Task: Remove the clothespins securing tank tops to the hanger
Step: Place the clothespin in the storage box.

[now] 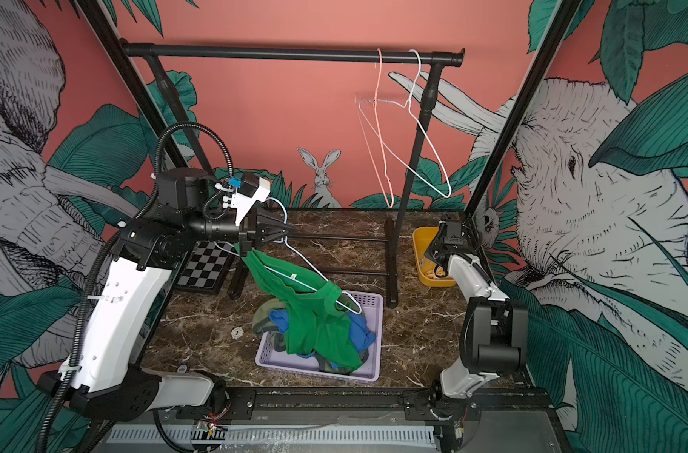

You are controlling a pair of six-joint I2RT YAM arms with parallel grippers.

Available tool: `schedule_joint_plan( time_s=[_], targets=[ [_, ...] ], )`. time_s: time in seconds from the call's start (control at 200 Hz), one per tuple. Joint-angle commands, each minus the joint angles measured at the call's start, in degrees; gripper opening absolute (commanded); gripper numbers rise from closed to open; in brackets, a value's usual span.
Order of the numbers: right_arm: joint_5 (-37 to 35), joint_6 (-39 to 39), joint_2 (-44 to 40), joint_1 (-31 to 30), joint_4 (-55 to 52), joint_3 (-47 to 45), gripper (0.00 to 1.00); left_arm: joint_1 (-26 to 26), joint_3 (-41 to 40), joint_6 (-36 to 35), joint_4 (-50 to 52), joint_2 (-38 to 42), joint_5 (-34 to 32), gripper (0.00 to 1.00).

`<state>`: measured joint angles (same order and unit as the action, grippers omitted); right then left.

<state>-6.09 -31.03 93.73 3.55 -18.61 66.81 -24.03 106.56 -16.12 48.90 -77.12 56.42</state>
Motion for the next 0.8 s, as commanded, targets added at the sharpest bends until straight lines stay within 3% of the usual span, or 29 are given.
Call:
schedule_joint_plan(
  time_s=[0.0, 0.275, 0.435, 0.53, 0.795],
  targets=[
    [-1.21, 0.84, 3.04, 0.65, -0.23, 1.00, 0.00, -0.38, 0.40, 0.10, -1.44, 1.89, 1.50, 0.00],
    [1.43, 1.29, 8.04, 1.29, -2.04, 2.46, 0.00, -0.42, 0.33, 1.31, -2.49, 1.51, 1.79, 0.00],
    [1.54, 2.15, 7.40, 1.36, -2.32, 2.48, 0.28, -0.49, 0.02, 1.68, -2.80, 1.66, 1.49, 0.00],
    [1.30, 2.45, 6.14, 1.44, -2.65, 2.09, 0.38, -0.55, -0.34, 1.94, -3.18, 1.73, 1.83, 0.00],
    [0.90, 2.72, -3.96, 1.90, -2.70, -2.39, 0.48, -0.57, 0.65, 1.77, -2.44, 1.15, 0.55, 0.00]
  ],
)
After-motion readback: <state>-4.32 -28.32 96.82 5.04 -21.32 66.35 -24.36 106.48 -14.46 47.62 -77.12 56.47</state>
